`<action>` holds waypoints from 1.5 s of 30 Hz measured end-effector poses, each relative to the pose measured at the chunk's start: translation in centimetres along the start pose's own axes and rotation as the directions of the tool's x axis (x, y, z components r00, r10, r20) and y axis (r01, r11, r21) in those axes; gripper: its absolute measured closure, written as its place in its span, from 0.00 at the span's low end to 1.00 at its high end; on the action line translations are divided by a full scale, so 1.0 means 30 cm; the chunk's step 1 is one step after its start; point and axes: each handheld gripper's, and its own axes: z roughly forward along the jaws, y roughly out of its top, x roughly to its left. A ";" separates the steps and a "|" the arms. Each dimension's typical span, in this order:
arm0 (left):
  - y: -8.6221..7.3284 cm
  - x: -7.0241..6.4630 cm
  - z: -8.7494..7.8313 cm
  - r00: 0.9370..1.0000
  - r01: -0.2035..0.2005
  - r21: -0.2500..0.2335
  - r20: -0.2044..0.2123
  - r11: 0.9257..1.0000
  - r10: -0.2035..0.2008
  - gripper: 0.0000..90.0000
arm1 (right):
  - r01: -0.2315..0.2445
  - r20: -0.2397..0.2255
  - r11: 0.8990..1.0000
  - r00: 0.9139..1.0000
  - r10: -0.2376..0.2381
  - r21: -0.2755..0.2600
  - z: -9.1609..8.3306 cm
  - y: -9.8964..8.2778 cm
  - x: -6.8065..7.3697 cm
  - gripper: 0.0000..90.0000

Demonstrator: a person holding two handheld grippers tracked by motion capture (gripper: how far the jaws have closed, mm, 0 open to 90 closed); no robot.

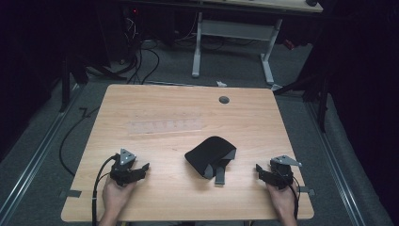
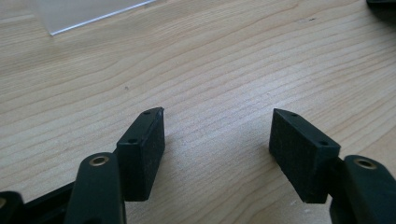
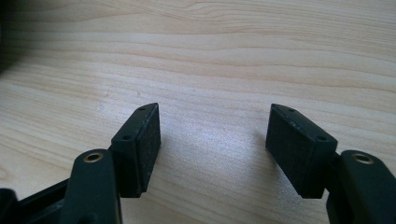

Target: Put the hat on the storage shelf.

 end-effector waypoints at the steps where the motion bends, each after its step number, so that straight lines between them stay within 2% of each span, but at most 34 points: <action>1: 0.000 0.000 0.000 1.000 0.000 0.000 0.001 1.000 0.000 0.40 | -0.001 -0.002 1.000 1.000 0.001 0.003 -0.001 0.000 0.000 0.39; 6: 0.000 0.000 0.000 1.000 -0.003 0.002 0.000 1.000 0.003 0.40 | 0.002 -0.003 1.000 1.000 -0.002 0.008 -0.002 0.001 -0.001 0.38; 13: 0.000 -0.002 0.001 1.000 -0.007 0.002 -0.004 1.000 0.007 0.40 | 0.014 -0.001 1.000 1.000 -0.014 0.001 -0.013 -0.006 0.002 0.43; 19: 0.001 -0.002 0.001 1.000 -0.006 0.002 -0.004 1.000 0.006 0.40 | 0.005 -0.035 1.000 0.999 -0.006 -0.026 -0.032 -0.013 0.002 0.47; 23: 0.001 -0.002 0.001 1.000 -0.005 0.002 -0.005 1.000 0.005 0.40 | 0.012 -0.077 0.999 0.997 -0.015 -0.042 -0.047 -0.012 0.009 0.48; 28: 0.001 -0.001 0.001 1.000 -0.005 0.002 -0.005 1.000 0.005 0.40 | 0.028 -0.100 0.998 0.994 -0.034 -0.055 -0.056 -0.004 0.027 0.48; 33: 0.001 0.000 0.001 1.000 -0.003 0.003 -0.001 1.000 0.003 0.40 | 0.037 -0.142 0.997 0.989 -0.047 -0.068 -0.068 0.011 0.055 0.49; 36: 0.001 0.000 0.001 1.000 -0.001 0.002 0.000 1.000 0.001 0.40 | 0.037 -0.179 0.996 0.983 -0.052 -0.083 -0.074 0.026 0.070 0.49; 39: 0.001 0.002 0.001 1.000 0.004 0.000 0.007 1.000 -0.004 0.39 | 0.042 -0.211 0.997 0.976 -0.054 -0.063 -0.068 0.043 0.084 0.51; 41: 0.001 0.001 0.001 1.000 0.002 0.001 0.004 1.000 -0.002 0.39 | 0.050 -0.219 0.997 0.974 -0.061 -0.056 -0.064 0.055 0.094 0.51; 45: 0.001 0.000 0.001 1.000 -0.009 0.005 0.008 1.000 0.009 0.37 | 0.043 -0.244 0.996 0.968 -0.060 -0.075 -0.070 0.071 0.111 0.52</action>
